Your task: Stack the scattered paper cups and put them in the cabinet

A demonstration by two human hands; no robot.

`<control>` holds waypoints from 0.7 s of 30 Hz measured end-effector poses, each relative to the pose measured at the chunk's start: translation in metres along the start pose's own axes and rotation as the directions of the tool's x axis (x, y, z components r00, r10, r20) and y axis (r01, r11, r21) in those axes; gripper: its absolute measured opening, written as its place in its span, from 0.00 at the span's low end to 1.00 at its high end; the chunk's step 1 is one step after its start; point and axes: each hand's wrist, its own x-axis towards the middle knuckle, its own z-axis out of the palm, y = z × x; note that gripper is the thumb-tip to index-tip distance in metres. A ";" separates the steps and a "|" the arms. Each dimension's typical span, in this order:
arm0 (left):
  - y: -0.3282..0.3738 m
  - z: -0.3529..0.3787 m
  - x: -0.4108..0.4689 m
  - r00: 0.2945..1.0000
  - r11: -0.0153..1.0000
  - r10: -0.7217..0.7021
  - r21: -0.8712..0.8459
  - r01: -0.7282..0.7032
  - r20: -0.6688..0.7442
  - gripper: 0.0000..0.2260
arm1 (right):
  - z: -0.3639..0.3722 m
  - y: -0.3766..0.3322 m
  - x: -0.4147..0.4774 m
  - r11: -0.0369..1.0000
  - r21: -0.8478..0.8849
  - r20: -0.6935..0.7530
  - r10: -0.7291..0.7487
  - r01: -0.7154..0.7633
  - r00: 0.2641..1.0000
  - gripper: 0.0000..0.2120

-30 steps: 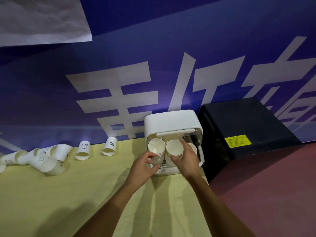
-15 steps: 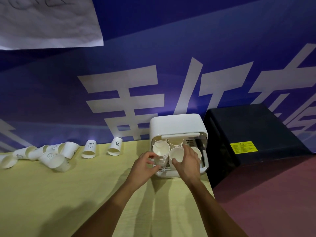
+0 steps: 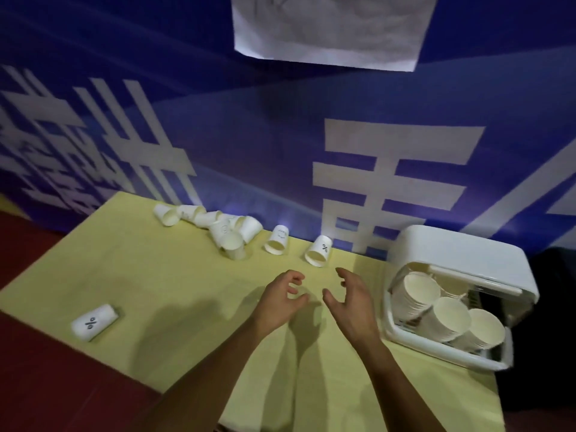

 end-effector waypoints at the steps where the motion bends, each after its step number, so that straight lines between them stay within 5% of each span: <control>1: -0.012 -0.017 0.001 1.000 1.000 -0.013 -0.006 0.013 -0.015 0.16 | 0.016 -0.012 0.001 1.000 -0.003 0.012 -0.005 0.005 1.000 0.27; 11: -0.123 -0.185 -0.003 0.991 0.993 -0.113 -0.045 0.110 -0.070 0.17 | 0.169 -0.140 -0.002 1.000 -0.004 0.189 -0.007 0.008 0.982 0.28; 21: -0.200 -0.297 -0.055 0.903 0.958 -0.278 -0.033 0.283 -0.326 0.18 | 0.274 -0.220 0.011 0.978 -0.010 0.442 -0.184 0.209 0.878 0.29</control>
